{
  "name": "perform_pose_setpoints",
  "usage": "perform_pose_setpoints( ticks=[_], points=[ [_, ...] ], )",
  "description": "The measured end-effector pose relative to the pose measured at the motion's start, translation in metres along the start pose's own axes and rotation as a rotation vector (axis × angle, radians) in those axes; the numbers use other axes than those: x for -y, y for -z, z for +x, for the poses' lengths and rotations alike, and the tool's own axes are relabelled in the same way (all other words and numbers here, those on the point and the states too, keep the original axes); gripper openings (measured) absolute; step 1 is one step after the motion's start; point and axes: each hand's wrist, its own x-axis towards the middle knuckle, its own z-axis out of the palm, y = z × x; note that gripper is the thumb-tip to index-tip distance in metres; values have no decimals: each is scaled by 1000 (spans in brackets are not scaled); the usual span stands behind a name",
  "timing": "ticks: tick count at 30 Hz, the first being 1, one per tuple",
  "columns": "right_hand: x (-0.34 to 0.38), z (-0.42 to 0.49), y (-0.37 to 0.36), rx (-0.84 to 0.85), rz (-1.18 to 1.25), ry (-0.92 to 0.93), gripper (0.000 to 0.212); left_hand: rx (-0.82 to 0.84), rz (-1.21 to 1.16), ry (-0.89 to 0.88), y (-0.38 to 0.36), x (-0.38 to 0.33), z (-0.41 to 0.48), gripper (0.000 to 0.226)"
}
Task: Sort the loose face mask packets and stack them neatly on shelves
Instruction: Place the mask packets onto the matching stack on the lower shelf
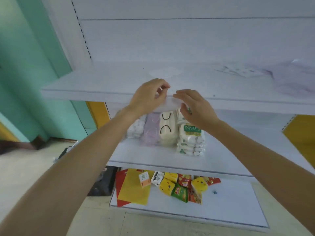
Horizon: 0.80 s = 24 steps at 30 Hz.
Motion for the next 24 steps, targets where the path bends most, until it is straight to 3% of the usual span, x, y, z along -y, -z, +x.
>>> perform_pose_setpoints(
  ticks=[2, 5, 8, 11, 14, 18, 21, 24],
  points=[
    [-23, 17, 12, 56, -34, -119, 35, 26, 61, 61, 0, 7, 23, 24],
    [-69, 32, 29, 277, -78, -336, 36, 183, 202, 173, -13, 29, 59, 35],
    [-107, 39, 45, 427, 24, -384, 33, 297, 291, 243, -31, 47, 93, 43],
    [-146, 42, 60, 451, 47, -371, 29, 387, 365, 383, -47, 56, 119, 52],
    [-208, 45, 73, 390, -92, -507, 36, 469, 494, 526, -68, 62, 140, 58],
    [-273, 45, 85, 452, -266, -781, 60, 359, 462, 606, -95, 56, 162, 64],
    [-295, 50, 84, 498, -305, -793, 66, 341, 419, 571, -114, 42, 178, 61],
    [-303, 60, 83, 508, -300, -716, 57, 333, 594, 370, -131, 27, 193, 41]
  ],
)
